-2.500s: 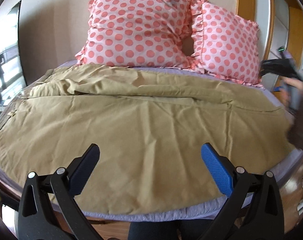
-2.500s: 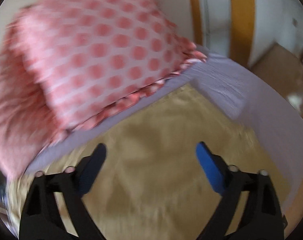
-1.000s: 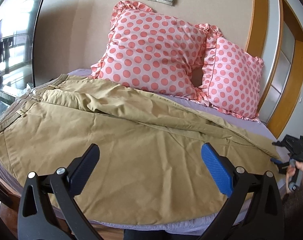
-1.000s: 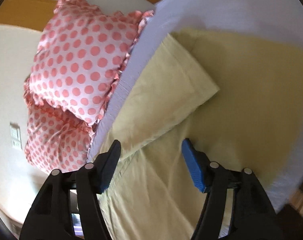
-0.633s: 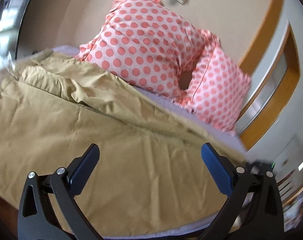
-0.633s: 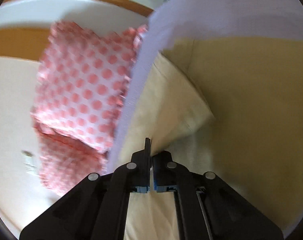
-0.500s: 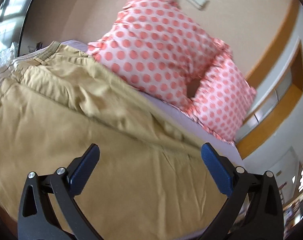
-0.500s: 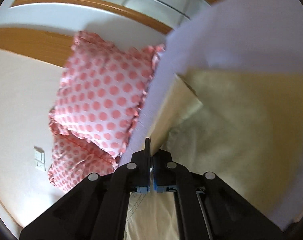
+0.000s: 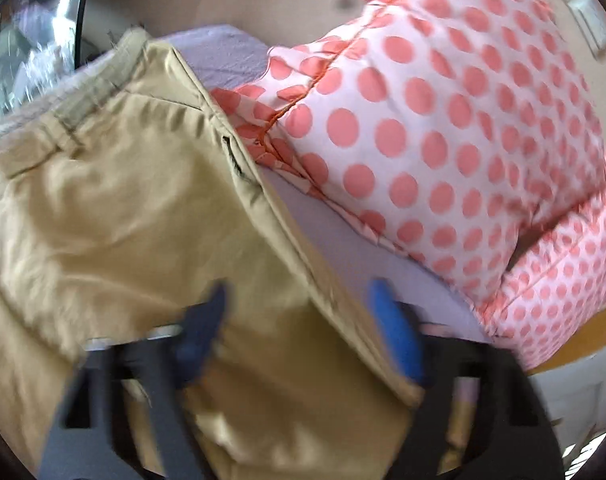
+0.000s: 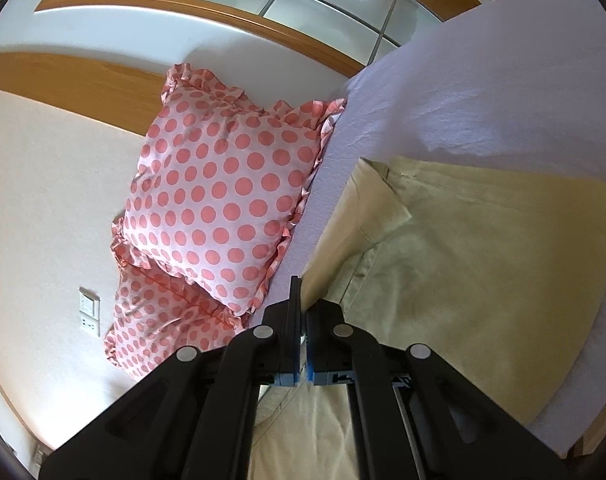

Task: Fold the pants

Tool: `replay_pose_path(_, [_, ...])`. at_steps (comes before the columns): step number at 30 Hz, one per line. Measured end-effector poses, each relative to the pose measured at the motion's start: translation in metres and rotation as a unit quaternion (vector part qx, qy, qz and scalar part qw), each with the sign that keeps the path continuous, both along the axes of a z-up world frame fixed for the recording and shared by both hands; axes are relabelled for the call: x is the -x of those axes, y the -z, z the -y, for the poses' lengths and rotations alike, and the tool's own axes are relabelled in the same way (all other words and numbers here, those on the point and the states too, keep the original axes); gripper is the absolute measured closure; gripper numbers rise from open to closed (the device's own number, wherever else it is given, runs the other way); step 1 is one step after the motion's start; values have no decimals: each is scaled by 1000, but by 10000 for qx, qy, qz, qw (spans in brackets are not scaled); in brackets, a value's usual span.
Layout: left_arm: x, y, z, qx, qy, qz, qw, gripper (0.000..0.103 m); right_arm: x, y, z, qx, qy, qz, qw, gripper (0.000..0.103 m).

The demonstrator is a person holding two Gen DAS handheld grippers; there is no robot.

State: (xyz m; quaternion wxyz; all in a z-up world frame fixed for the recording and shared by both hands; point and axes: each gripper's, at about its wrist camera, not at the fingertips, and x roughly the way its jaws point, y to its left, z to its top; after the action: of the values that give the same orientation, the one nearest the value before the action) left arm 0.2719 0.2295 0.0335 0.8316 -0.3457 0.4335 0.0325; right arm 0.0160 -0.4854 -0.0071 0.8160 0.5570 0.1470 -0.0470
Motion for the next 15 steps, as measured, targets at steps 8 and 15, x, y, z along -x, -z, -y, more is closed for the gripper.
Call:
replay_pose_path(8, [124,-37,-14,102,243,1192,9925,100,15,-22,6,255,17,158,9995,101])
replay_pose_path(15, [294,-7,-14,125,18,1192,9928,100,47,-10,13,402,175,-291,9986,101])
